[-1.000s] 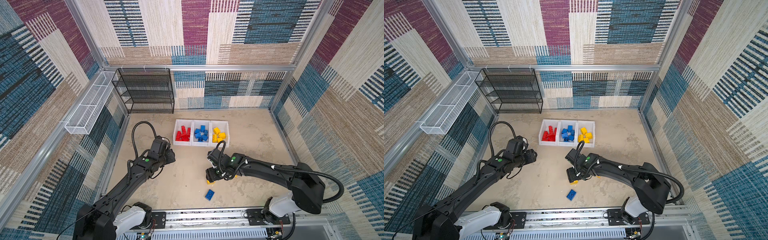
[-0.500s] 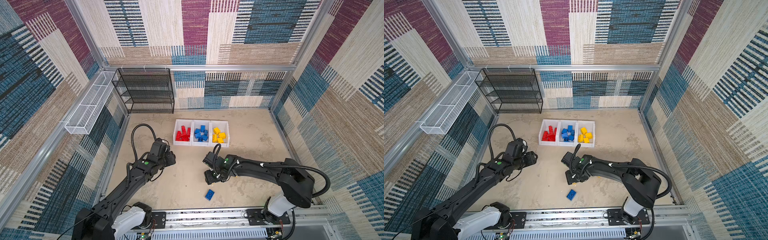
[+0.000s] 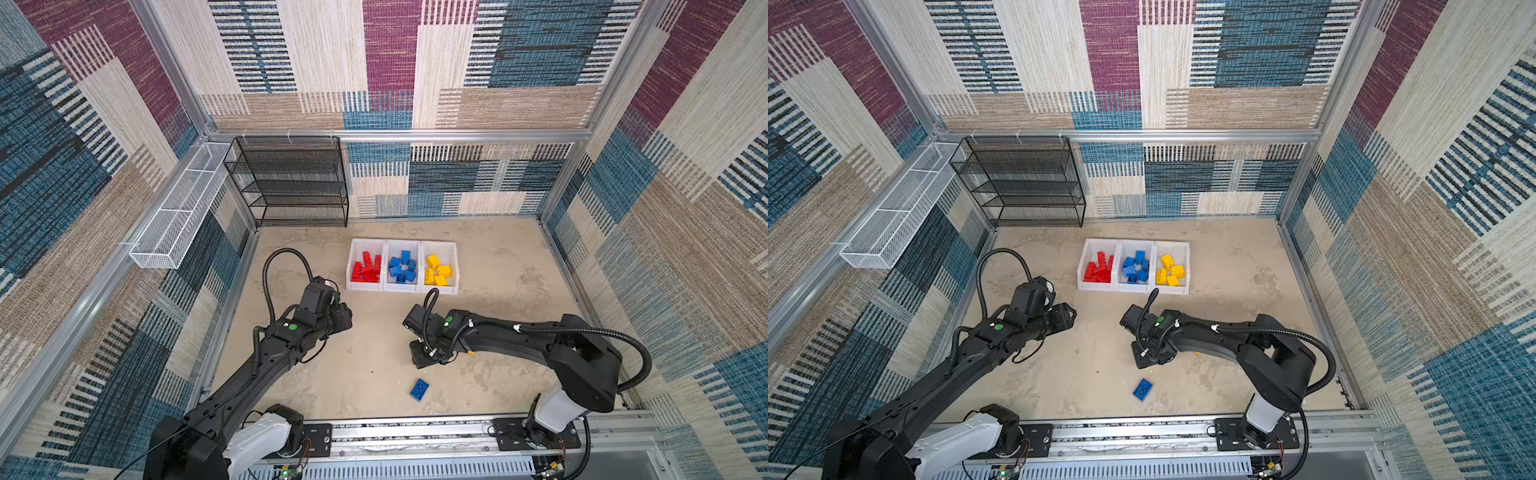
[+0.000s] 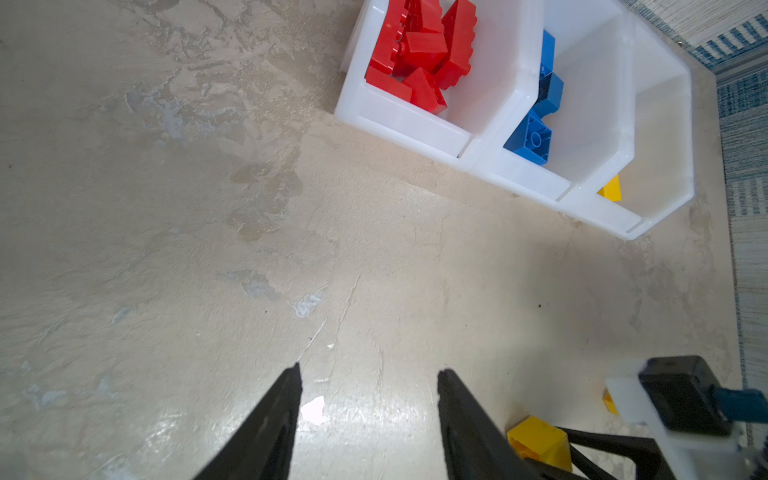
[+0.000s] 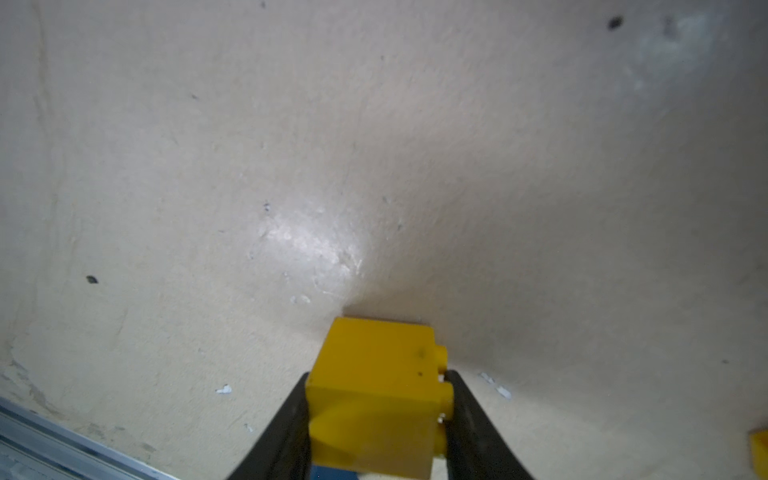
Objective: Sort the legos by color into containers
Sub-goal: 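Carry the yellow brick with the right gripper into the yellow bin and release, then reach the left gripper to the blue brick and grasp it while the right withdraws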
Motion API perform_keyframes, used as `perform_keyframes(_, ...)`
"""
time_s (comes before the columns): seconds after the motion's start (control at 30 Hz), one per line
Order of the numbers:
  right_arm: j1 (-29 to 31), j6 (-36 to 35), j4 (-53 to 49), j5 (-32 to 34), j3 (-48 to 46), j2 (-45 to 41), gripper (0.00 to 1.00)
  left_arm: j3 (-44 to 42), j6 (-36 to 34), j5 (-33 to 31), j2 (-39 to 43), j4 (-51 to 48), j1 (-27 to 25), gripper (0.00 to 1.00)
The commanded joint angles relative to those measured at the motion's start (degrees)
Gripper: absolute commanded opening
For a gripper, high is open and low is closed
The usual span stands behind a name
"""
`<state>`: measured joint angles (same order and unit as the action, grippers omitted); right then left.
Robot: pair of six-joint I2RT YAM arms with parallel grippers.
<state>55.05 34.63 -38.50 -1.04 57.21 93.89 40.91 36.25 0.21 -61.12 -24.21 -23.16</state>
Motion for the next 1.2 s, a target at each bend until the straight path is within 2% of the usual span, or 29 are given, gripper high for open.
perform_keyframes(0.0, -0.15, -0.82, -0.36, 1.73, 1.71, -1.19, 0.43, -0.17, 0.84, -0.19, 0.05, 0.87, -0.05, 0.57)
perform_keyframes(0.13, -3.43, -5.24, -2.46, 2.95, 6.42, -2.46, 0.43, -0.06, 0.81, 0.13, 0.04, 0.79, 0.04, 0.57)
perform_keyframes(0.3, -13.94, -14.73, -3.60, 5.63, 16.93, -1.01, 0.44, 0.16, 0.80, 1.17, -0.05, 0.83, -0.05, 0.57)
perform_keyframes(0.47, -24.48, -21.64, -0.82, 5.97, 26.50, 5.69, 0.44, 0.10, 1.21, 1.73, 0.21, 0.31, -0.55, 0.57)
perform_keyframes(0.57, -27.83, -23.66, 0.52, 5.58, 31.09, 10.82, 0.44, -0.38, 1.59, 1.47, 0.37, 0.36, -1.48, 0.57)
perform_keyframes(0.93, -34.29, -24.91, 2.29, 4.66, 40.20, 22.08, 0.46, -0.65, 2.06, -0.02, -0.57, -0.13, -6.44, 0.57)
perform_keyframes(1.17, -35.08, -25.14, 1.68, 3.50, 42.96, 23.76, 0.65, -0.47, 2.29, -1.00, -1.32, -0.66, -9.09, 0.57)
